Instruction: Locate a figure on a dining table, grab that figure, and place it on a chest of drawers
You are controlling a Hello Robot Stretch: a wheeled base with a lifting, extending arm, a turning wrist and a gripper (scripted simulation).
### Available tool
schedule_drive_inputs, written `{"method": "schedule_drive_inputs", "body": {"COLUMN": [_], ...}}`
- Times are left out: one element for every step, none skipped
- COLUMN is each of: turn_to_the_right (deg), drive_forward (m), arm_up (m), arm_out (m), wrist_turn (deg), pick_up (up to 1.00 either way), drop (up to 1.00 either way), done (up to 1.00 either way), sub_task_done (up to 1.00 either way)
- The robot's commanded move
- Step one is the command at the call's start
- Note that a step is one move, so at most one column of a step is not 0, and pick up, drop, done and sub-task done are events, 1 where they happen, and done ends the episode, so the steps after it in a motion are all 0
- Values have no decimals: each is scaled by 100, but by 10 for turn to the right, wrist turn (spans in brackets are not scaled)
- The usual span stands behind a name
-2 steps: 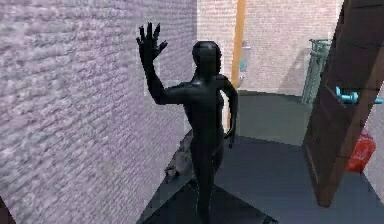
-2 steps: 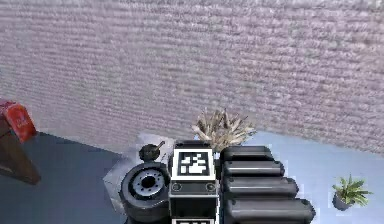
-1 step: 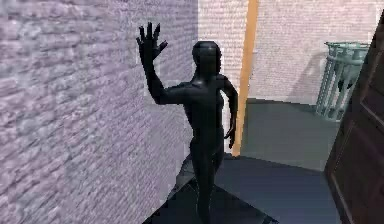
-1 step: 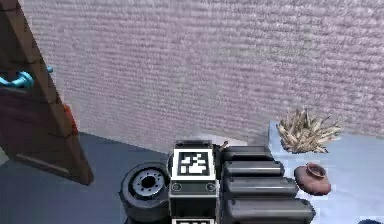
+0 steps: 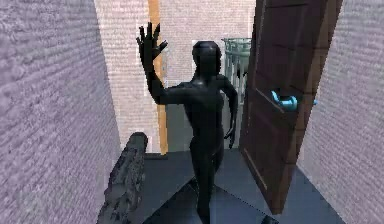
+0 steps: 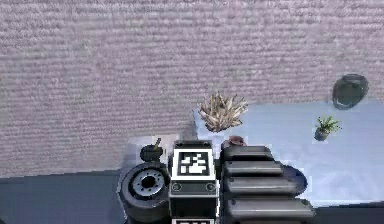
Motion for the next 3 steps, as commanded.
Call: {"method": "schedule_drive_inputs", "body": {"turn_to_the_right": [0,30,0], "drive_forward": [100,0,100], "arm_up": [0,0,0], "arm_out": [0,0,0], "wrist_turn": [0,0,0], "pick_up": [0,0,0], "drop": [0,0,0], "done": [0,0,0], "sub_task_done": [0,0,0]}}
